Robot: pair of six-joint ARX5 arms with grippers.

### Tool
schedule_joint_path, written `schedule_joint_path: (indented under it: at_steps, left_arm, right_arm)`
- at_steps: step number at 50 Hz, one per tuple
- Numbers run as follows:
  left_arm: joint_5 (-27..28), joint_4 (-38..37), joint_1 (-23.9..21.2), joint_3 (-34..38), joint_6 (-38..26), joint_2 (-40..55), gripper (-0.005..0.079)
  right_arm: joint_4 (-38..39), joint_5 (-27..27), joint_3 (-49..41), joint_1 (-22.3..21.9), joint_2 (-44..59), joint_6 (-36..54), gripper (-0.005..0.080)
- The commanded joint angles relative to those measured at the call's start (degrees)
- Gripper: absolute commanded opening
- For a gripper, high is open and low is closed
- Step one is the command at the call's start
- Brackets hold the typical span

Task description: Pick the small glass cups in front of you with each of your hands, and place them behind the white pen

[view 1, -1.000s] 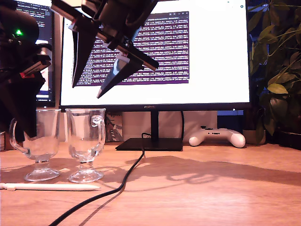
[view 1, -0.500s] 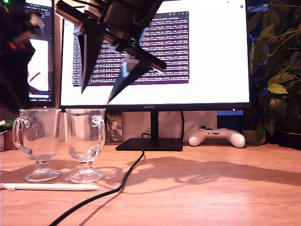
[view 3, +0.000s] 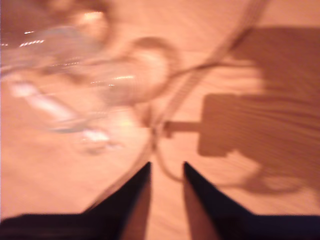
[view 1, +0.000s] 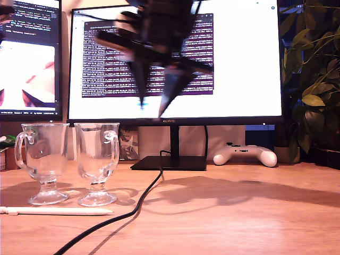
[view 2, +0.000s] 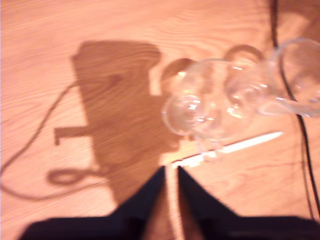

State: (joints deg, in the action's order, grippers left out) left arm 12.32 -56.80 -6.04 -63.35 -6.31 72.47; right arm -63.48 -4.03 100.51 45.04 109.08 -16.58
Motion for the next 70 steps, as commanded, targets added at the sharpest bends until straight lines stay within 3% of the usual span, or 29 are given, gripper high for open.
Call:
schedule_joint_path:
  at_steps: [1,6,13,24,35,44,53,55,64,70]
  left_arm:
    - [0.1,0.4,0.9,1.4,-0.4,-1.4,-0.0019]
    - [0.0,3.0,1.9,3.3,-0.6,-3.8,-0.0019]
    - [-0.9,6.9,4.1,7.3,-0.1,-7.1,-0.0019]
    - [-1.0,14.6,5.7,12.4,-0.2,-10.3,-0.0019]
    - [1.2,20.7,5.7,14.3,0.2,-12.2,-0.0019]
    - [0.6,26.2,5.7,15.8,0.9,-12.2,-0.0019]
    - [-1.0,31.0,5.8,21.5,1.9,-13.0,-0.0019]
    - [-1.0,32.5,5.8,22.8,4.9,-13.6,-0.0019]
    - [-2.1,35.6,5.4,25.3,5.2,-15.1,-0.0019]
    - [-3.0,37.2,5.4,27.1,6.3,-16.0,-0.0019]
  right_arm:
    - [-0.3,-2.4,0.2,-0.6,-3.3,0.1,-0.0013]
    - [-0.6,-5.6,-0.7,-1.7,-4.8,0.2,-0.0013]
    - [0.1,-5.7,-4.0,-4.4,-7.9,0.6,-0.0013]
    - [7.3,-6.9,-16.0,-12.8,-15.1,0.0,-0.0013]
    - [16.4,-14.2,-30.1,-19.6,-25.0,-0.5,-0.0013]
    - [24.0,-23.3,-39.1,-22.0,-32.8,-0.8,-0.0013]
    - [28.4,-28.9,-45.3,-24.1,-37.2,1.1,-0.0013]
    - [29.5,-29.2,-46.4,-24.7,-37.9,1.5,-0.0013]
    - [32.7,-29.1,-52.6,-30.1,-39.9,3.1,-0.0013]
    - [34.8,-20.2,-56.6,-36.0,-41.6,5.4,-0.0013]
